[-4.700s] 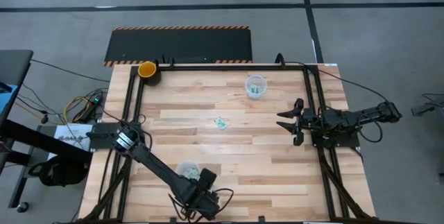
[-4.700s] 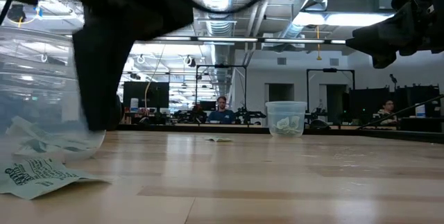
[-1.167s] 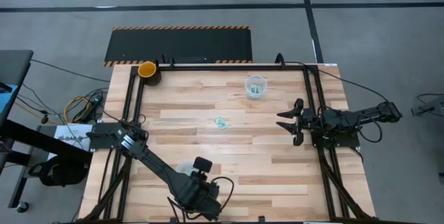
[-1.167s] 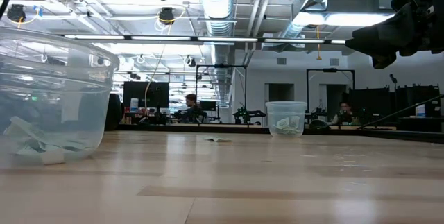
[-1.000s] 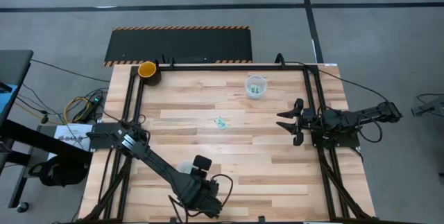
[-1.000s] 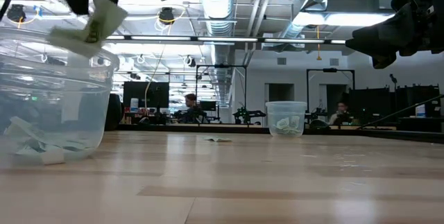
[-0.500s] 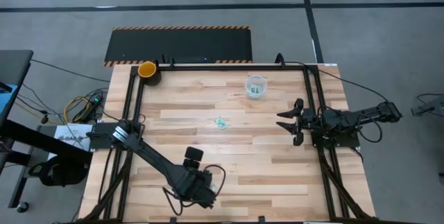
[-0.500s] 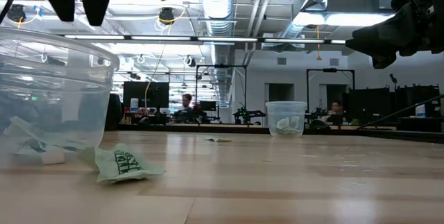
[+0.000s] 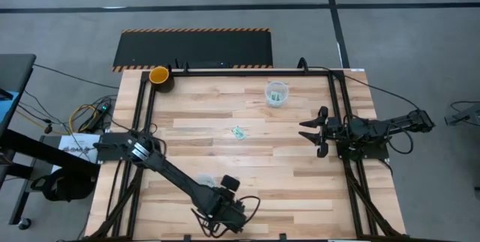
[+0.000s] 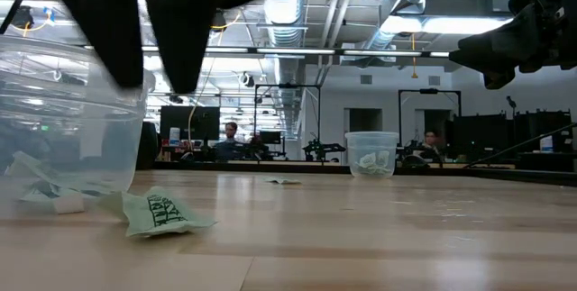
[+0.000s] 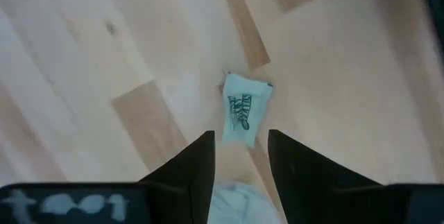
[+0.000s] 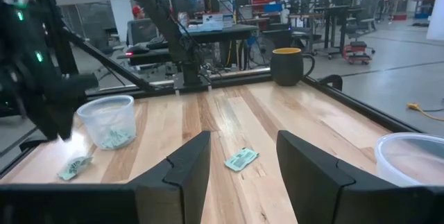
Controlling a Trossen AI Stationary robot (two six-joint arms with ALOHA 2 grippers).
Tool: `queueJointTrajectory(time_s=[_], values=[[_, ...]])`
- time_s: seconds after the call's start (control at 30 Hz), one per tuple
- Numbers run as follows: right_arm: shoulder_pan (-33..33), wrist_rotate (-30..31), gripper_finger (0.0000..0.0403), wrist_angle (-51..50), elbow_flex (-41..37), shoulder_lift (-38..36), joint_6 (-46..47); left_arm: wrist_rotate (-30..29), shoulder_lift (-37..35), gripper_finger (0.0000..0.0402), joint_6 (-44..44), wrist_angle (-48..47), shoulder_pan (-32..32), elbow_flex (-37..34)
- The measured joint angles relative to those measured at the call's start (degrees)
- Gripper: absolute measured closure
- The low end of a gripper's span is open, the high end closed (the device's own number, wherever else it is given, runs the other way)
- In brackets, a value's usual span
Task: Pick and place Stevia / Truvia into bins
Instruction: Put the stevia packet into the bottom container
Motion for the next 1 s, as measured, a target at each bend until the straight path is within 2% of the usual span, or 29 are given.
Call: queueJointTrajectory(time_s=[0.27,0.73,1.0], values=[[0.0,0.0,0.0243,-0.02,0.0,0.04,0.02,0.7,4.89,0.0278,4.63,-1.7,1.04,-0.03],[0.02,0.0,0.0243,-0.04,0.0,0.04,0.0,2.53,4.9,0.0276,8.54,1.79,2.51,-1.44],[0.01,0.0,0.0243,-0.06,0.0,0.04,0.0,4.08,4.88,0.0217,6.77,3.95,2.54,-3.32]])
